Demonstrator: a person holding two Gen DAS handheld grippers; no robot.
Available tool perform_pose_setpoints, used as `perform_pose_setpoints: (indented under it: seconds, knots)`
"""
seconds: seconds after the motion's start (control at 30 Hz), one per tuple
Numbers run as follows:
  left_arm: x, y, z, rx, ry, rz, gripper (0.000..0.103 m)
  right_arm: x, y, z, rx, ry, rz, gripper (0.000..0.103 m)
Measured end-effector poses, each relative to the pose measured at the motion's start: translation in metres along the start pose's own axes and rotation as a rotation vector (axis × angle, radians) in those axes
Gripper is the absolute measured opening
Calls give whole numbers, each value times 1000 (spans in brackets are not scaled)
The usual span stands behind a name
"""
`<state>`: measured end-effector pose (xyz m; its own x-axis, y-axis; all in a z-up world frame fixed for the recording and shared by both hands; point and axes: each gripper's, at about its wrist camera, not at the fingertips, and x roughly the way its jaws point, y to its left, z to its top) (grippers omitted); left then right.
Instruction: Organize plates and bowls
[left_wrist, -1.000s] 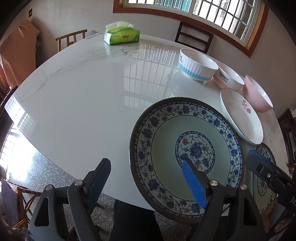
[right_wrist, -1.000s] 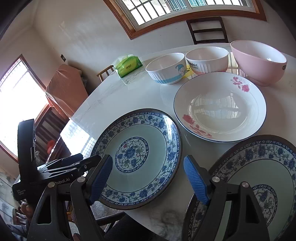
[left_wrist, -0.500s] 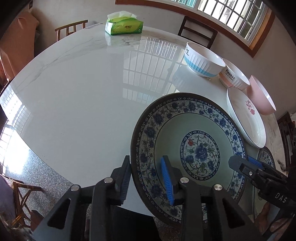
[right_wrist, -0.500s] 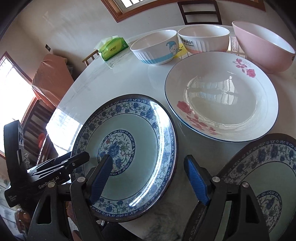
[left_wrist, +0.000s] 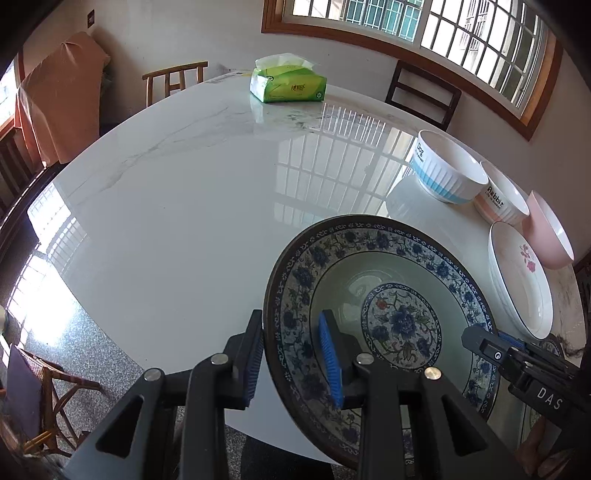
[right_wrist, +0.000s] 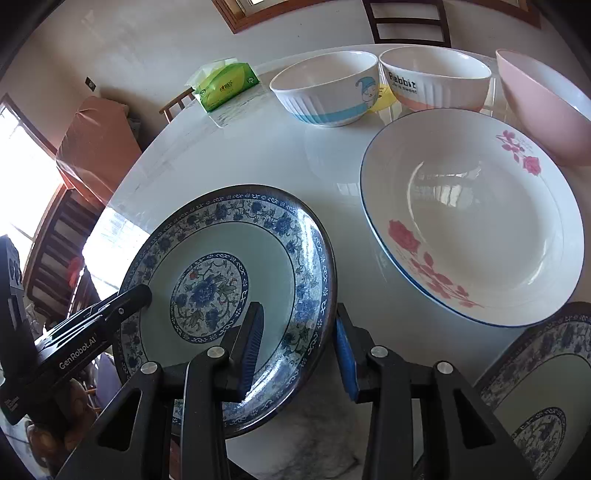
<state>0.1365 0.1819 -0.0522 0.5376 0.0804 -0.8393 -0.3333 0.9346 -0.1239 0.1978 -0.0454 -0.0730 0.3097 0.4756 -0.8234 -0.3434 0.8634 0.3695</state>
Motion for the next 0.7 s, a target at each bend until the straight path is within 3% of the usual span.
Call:
perform_pose_setpoints:
  seconds: [0.43, 0.6, 0.7]
  knots:
    - [14, 22, 4, -43, 20, 18, 29, 17, 26, 9, -44, -1, -8, 36]
    - [6, 21, 2, -30, -41, 58, 30, 17, 28, 10, -50, 1, -14, 36]
    - [-4, 23, 2, -31, -74, 88, 37, 14, 28, 9, -46, -10, -8, 37]
